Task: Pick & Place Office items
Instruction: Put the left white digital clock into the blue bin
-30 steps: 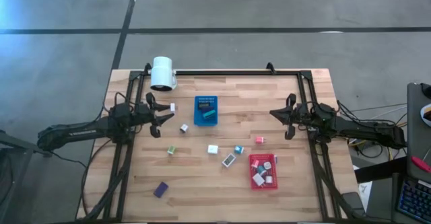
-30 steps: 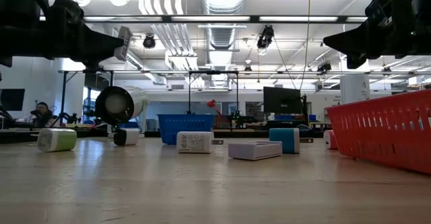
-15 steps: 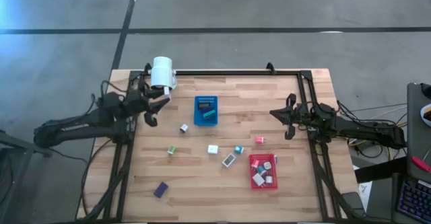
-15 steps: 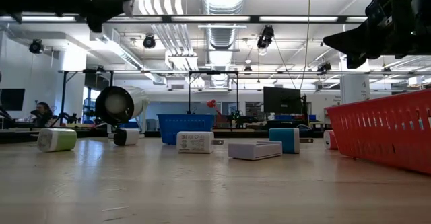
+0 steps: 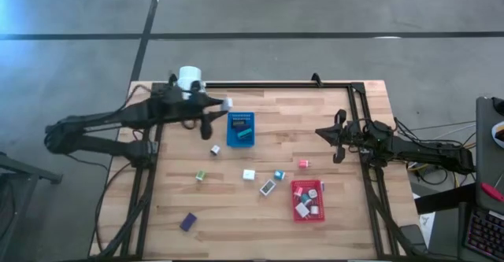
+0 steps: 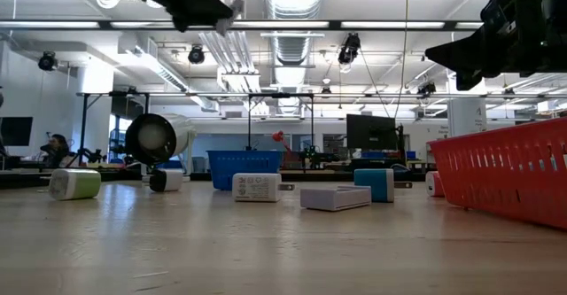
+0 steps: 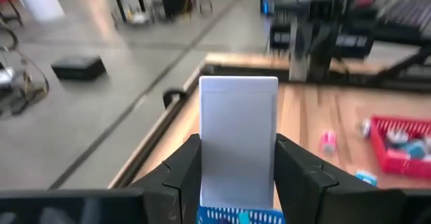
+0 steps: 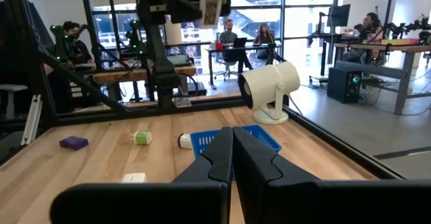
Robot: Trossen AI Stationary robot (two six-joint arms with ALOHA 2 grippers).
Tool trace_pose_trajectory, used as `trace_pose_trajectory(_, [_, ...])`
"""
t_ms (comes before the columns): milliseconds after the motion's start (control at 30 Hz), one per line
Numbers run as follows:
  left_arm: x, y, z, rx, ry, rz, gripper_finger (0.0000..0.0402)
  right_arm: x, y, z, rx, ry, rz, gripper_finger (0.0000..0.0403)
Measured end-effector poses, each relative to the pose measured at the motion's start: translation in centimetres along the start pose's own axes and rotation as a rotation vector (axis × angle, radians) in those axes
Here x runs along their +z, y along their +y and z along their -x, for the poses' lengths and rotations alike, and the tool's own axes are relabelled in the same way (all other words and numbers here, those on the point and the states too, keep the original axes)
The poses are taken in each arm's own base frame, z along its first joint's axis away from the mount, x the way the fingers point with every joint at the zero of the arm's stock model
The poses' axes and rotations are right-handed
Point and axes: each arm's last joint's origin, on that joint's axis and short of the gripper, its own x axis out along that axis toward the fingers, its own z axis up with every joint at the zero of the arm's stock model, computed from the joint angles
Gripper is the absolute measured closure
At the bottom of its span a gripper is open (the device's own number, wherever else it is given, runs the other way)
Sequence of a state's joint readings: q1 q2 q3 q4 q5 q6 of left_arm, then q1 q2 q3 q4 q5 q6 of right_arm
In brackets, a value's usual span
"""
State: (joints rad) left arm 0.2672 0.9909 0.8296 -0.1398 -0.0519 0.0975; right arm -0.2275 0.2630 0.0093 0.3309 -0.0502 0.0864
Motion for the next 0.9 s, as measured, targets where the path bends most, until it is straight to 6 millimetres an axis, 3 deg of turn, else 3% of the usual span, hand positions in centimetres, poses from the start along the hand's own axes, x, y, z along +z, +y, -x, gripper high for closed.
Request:
trace_pose_trajectory(300, [-0.1,-0.4,-7.1,-0.038,0.273,-0.058,0.0255,0.0,0.0,0.0,0.0,-0.001,0.0,0.0394])
trace_pose_trajectory(600, [-4.8,0.2,-12.8,-0.037,0.498,-0.073,0.0255,0.0,0.0,0.0,0.0,0.0,0.0,0.0394])
trace_pose_trajectory(900, [-8.5,0.5,-15.4,-0.052,0.632,-0.106,0.0255,0.0,0.0,0.0,0.0,0.0,0.0,0.0394])
